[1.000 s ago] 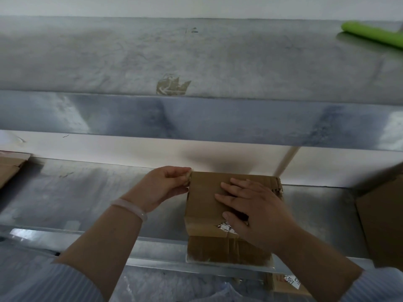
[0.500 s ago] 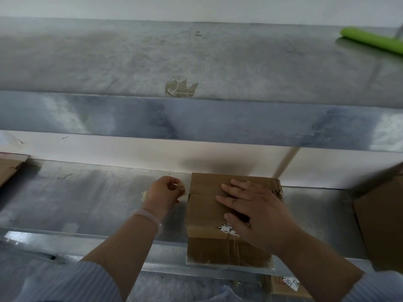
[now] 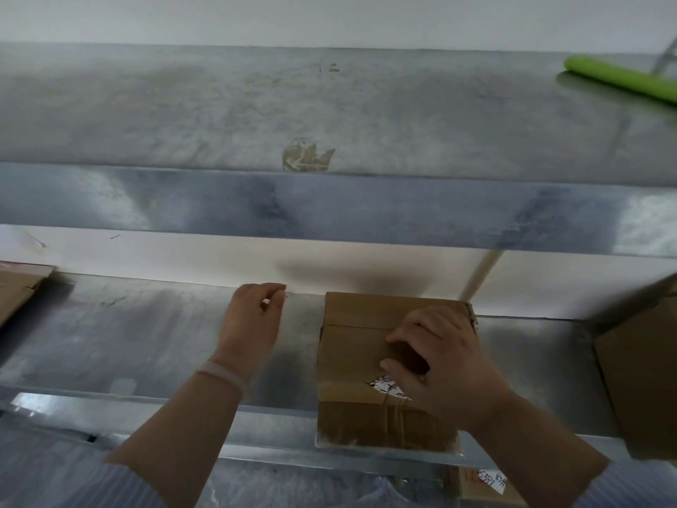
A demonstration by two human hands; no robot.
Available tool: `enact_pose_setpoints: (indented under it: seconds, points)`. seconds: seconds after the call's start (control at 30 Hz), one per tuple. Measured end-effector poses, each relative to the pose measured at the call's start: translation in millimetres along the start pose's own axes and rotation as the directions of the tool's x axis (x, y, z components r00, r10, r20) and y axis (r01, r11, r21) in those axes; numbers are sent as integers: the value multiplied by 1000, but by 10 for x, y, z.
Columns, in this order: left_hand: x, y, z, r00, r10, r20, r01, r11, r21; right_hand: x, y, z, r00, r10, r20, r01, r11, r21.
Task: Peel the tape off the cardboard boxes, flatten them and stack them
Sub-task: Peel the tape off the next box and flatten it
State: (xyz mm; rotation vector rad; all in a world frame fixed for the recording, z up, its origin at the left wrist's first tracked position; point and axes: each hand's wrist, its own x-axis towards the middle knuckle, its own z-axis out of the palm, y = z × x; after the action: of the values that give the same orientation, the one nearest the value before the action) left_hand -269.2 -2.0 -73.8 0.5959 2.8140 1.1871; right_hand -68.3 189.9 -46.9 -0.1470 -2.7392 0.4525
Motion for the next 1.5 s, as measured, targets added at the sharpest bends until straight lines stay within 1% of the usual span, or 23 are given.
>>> enact_pose_setpoints:
  seconds: [0.07, 0.13, 0.2, 0.23, 0.3, 0.37, 0.5, 0.6, 0.67, 0.7, 0.73, 0.8, 0.83, 0.87, 0.93, 1.0, 1.07, 1.1, 1.13, 1.2, 1.27, 1.33, 1.5]
  points:
    - [-151, 206, 11, 996, 51, 76, -39, 987, -155, 38, -11, -44, 999, 51, 0, -51, 998, 48]
    - [-287, 357, 20, 986, 83, 143, -42, 962, -270, 101, 12, -152, 989, 124, 76, -133, 984, 117]
    - [-348, 398, 28, 980, 90, 177, -45, 969, -241, 133, 87, -304, 966, 147, 212, -176, 976, 126]
    - [-355, 397, 24, 980, 83, 181, -38, 971, -237, 117, 128, -384, 959, 158, 236, -185, 978, 97]
    - [-360, 379, 8, 980, 49, 194, 11, 956, -295, 11, 242, -480, 965, 213, 152, -215, 977, -6]
    - [-381, 372, -7, 977, 13, 215, 66, 932, -357, -114, 326, -516, 947, 320, 39, -318, 947, -50]
    - [-440, 366, 3, 976, 15, 218, 59, 943, -329, -247, 304, -493, 830, 545, 120, -557, 823, 108]
    - [-442, 363, 16, 969, -33, 245, 144, 881, -450, -299, 267, -480, 783, 612, 107, -618, 750, 237]
    - [-462, 383, -11, 960, -16, 281, 159, 853, -497, -337, 288, -460, 758, 642, 116, -643, 705, 299]
    - [-469, 371, -16, 953, -5, 303, 168, 840, -516, -348, 291, -456, 735, 667, 122, -660, 662, 355]
    - [-475, 365, -26, 945, 5, 327, 181, 826, -533, -352, 291, -453, 689, 712, 133, -677, 569, 467]
    - [-499, 359, -39, 911, 37, 410, 219, 800, -559, -324, 245, -497, 554, 799, 235, -650, 239, 721]
    - [-509, 348, -39, 886, 61, 459, 236, 794, -560, -301, 223, -528, 512, 806, 297, -607, 95, 789]
    - [-514, 364, -43, 863, 82, 499, 258, 778, -573, -284, 225, -551, 498, 799, 336, -579, 18, 815]
    - [-489, 388, -52, 831, 119, 543, 284, 749, -599, -275, 253, -584, 512, 768, 385, -575, -27, 818]
    - [-445, 395, -63, 803, 189, 565, 212, 795, -568, -263, 283, -597, 547, 727, 414, -615, 14, 788]
    - [-347, 316, -41, 803, 317, 504, -81, 897, -435, -238, 331, -628, 559, 700, 444, -703, 116, 702]
    - [-303, 278, -35, 788, 375, 488, -211, 909, -358, -213, 347, -661, 572, 676, 465, -744, 187, 642]
    - [-273, 249, -28, 765, 415, 493, -286, 904, -317, -187, 366, -696, 590, 638, 495, -774, 273, 572]
    - [-235, 223, -20, 744, 368, 558, -250, 927, -278, -133, 399, -750, 621, 550, 558, -782, 478, 399]
    - [-222, 208, 20, 747, 331, 577, -215, 941, -262, -90, 436, -756, 630, 478, 612, -730, 633, 257]
    - [-226, 216, 50, 749, 330, 574, -269, 944, -192, -51, 454, -739, 626, 424, 655, -676, 714, 183]
    - [-228, 319, 50, 734, 271, 623, -309, 950, -49, 73, 403, -769, 683, 346, 643, -528, 842, 108]
